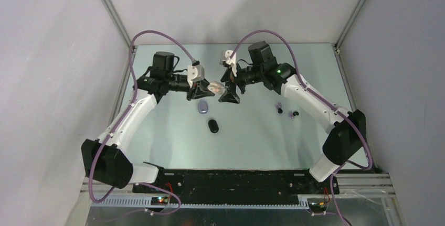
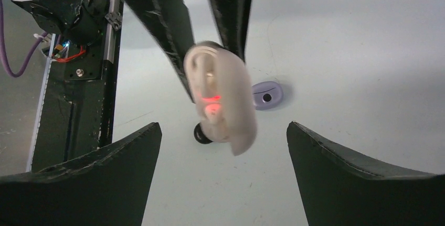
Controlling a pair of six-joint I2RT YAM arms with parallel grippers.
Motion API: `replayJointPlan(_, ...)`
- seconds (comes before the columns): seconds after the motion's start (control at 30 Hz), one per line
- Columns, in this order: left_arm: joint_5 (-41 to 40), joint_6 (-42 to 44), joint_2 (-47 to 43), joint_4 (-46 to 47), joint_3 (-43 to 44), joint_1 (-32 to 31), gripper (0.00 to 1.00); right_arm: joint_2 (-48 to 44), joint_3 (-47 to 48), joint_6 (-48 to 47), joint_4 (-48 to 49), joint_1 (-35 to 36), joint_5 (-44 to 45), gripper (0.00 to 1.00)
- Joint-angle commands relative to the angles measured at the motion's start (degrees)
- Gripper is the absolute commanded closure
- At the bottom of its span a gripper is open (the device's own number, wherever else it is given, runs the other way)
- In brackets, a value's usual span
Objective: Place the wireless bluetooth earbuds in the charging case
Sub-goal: Close the charging case, then place the charging case at the center of the board.
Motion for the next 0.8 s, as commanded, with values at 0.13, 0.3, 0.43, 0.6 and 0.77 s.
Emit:
replayJointPlan(0.13, -8.89, -36.61, 0.04, 29.85, -5.7, 0.35, 1.0, -5.35, -0.54, -4.02, 0.37, 4.49, 7.28, 0.01)
replayJointPlan(0.3, -11.92, -43.95, 1.9, 30.45, -5.53, 0.97, 1.0, -6.5, -3.86, -5.85, 3.97, 5.48, 21.16, 0.01)
replayJointPlan(0.43, -13.54, -43.38, 1.62, 29.18, -7.05, 1.23, 0.99, -6.79, -6.19, -4.67, 4.55, 2.76, 24.18, 0.01)
replayJointPlan(0.6, -26.86, -47.75, 4.32, 22.36, -7.48, 3.39, 0.91, -7.9, -10.36, 1.41, 3.95, -3.91, 20.69, 0.01)
replayJointPlan(0.77, -36.87, -59.48, 11.77, 17.97, -8.27, 9.1, 0.89, -9.41, -16.36, 12.22, 2.47, -12.83, 13.39, 0.01)
